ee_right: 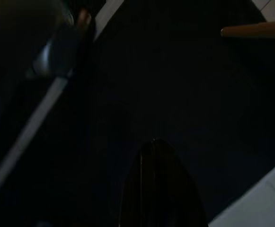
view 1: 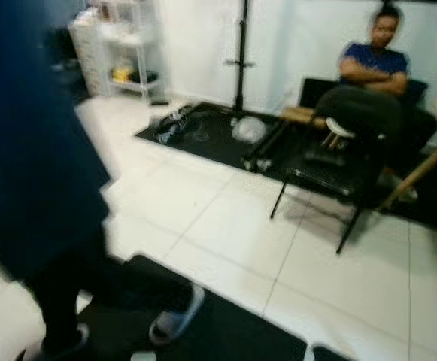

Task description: Restocking fridge

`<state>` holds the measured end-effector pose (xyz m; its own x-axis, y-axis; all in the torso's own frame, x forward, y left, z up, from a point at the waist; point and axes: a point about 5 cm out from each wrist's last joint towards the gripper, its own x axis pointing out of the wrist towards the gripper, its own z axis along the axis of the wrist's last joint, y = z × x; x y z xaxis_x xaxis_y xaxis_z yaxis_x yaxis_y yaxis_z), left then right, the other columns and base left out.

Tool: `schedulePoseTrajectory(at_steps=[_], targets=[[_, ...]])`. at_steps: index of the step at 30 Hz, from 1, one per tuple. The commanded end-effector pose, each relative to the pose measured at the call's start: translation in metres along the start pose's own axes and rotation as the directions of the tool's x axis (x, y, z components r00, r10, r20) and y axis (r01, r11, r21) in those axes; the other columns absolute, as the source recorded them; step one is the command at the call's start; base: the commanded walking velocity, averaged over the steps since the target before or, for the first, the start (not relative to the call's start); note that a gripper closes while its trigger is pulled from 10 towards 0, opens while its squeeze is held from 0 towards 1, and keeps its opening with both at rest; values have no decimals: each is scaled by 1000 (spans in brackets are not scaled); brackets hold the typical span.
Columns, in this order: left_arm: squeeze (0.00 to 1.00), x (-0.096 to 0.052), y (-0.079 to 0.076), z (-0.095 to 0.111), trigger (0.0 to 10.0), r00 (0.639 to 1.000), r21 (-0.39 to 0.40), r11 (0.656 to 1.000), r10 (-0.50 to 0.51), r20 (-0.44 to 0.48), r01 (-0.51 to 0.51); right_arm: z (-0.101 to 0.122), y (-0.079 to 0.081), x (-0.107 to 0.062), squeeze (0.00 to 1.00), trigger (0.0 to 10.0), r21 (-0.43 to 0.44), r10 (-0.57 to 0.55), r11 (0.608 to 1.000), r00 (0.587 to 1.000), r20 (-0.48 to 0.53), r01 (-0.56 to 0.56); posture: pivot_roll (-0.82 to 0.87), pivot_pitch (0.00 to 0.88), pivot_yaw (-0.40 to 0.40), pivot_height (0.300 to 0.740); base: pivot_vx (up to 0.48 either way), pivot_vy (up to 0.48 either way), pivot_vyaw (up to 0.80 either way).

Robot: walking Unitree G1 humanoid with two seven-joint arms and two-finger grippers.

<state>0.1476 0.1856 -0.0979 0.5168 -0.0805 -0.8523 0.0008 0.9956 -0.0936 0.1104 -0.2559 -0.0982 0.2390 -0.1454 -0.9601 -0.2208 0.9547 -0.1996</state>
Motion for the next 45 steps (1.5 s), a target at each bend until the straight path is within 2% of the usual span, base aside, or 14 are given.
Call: schedulePoseTrajectory(at_steps=[1, 2, 5, 15, 21, 26, 36, 45], targets=[[0, -2, 2, -7, 10000, 1000, -1, 1000, 5, -22, -5, 11, 0, 0, 0, 10000, -2, -12, 1000, 1000, 22, 12, -83, 0, 34, 740, 304, 0, -781], [0, -1, 2, -5, 10000, 1000, 2, 1000, 2, -16, -2, 18, 1, 0, 0, 10000, -5, -20, 1000, 999, 34, 20, -81, 0, 34, 740, 304, 0, -781], [0, -1, 2, -4, 10000, 1000, 4, 1000, 2, -14, -2, 18, 1, 0, 0, 10000, -4, -25, 1000, 999, 35, 26, -81, 0, 34, 740, 304, 0, -781], [0, -1, 5, -1, 10000, 1000, 15, 1000, 3, -13, -3, -7, 0, 0, 0, 10000, 8, -43, 999, 999, -11, 43, -86, 0, 49, 740, 306, 0, -781], [0, -2, 8, -2, 10000, 1000, 18, 1000, 5, -14, -5, -12, -3, -1, 0, 10000, 24, -51, 998, 998, -21, 51, -89, 0, 55, 740, 301, 0, -781], [0, -2, 12, 1, 10000, 1000, -5, 1000, 26, -1, -26, -11, -6, -1, 0, 10000, 37, -55, 998, 998, -21, 56, -95, 0, 49, 740, 302, 0, -781], [0, 1, 2, 10, 10000, 1000, -6, 1000, -1, 21, 1, -5, -10, -1, 0, 10000, 49, -73, 996, 997, -4, 73, -91, 0, 52, 740, 300, 0, -781], [0, -2, 12, 1, 10000, 1000, -17, 1000, 25, -1, -25, -2, -4, 0, 0, 10000, 40, -56, 998, 998, 0, 56, -67, 0, 49, 740, 289, 0, -781]])
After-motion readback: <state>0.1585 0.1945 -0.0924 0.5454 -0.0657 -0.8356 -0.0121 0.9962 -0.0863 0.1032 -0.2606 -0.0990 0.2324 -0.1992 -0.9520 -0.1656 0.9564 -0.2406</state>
